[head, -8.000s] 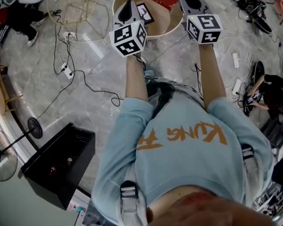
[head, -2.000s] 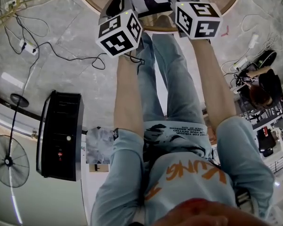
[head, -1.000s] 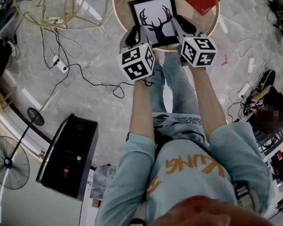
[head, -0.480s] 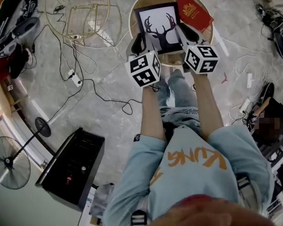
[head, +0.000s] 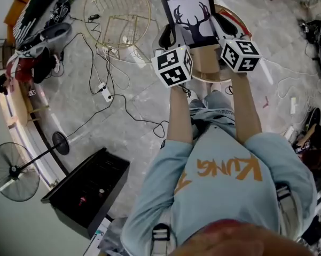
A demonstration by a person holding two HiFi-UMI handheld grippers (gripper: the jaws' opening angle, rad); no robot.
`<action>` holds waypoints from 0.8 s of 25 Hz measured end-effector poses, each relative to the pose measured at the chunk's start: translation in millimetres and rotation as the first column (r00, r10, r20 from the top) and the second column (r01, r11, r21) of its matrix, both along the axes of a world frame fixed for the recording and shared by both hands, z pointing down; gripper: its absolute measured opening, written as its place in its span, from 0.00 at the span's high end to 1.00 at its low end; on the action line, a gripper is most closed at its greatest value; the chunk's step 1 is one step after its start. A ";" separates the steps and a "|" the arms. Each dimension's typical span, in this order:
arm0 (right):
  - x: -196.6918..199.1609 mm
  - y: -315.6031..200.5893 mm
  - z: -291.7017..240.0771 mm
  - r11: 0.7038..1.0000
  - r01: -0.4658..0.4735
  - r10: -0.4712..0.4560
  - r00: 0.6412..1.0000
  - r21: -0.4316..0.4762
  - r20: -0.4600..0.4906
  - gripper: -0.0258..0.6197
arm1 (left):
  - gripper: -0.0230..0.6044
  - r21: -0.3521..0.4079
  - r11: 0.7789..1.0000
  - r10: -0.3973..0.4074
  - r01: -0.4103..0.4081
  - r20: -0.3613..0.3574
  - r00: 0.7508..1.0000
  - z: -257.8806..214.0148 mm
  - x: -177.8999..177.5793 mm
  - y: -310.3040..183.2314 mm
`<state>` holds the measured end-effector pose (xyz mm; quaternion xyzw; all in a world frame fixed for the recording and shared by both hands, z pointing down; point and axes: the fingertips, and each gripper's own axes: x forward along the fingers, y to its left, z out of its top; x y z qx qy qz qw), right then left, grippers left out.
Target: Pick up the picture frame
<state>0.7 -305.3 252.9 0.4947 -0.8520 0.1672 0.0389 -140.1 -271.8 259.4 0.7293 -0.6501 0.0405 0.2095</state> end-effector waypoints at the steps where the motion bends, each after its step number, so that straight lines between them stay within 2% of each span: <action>1: -2.1 -0.8 -10.1 1.000 0.001 -0.001 1.000 0.020 0.009 0.86 | 0.84 0.021 1.000 -0.001 0.001 0.012 1.000 -11.2 -1.8 0.1; 10: -21.5 8.9 -89.5 0.983 0.027 -0.034 0.999 0.183 0.037 0.86 | 0.84 0.185 0.983 -0.012 -0.001 0.065 0.998 -90.0 -19.7 12.8; 20: -18.6 22.7 -137.7 0.955 0.002 -0.003 1.000 0.296 0.002 0.86 | 0.84 0.292 0.955 0.036 -0.055 0.069 0.997 -131.8 -17.6 17.2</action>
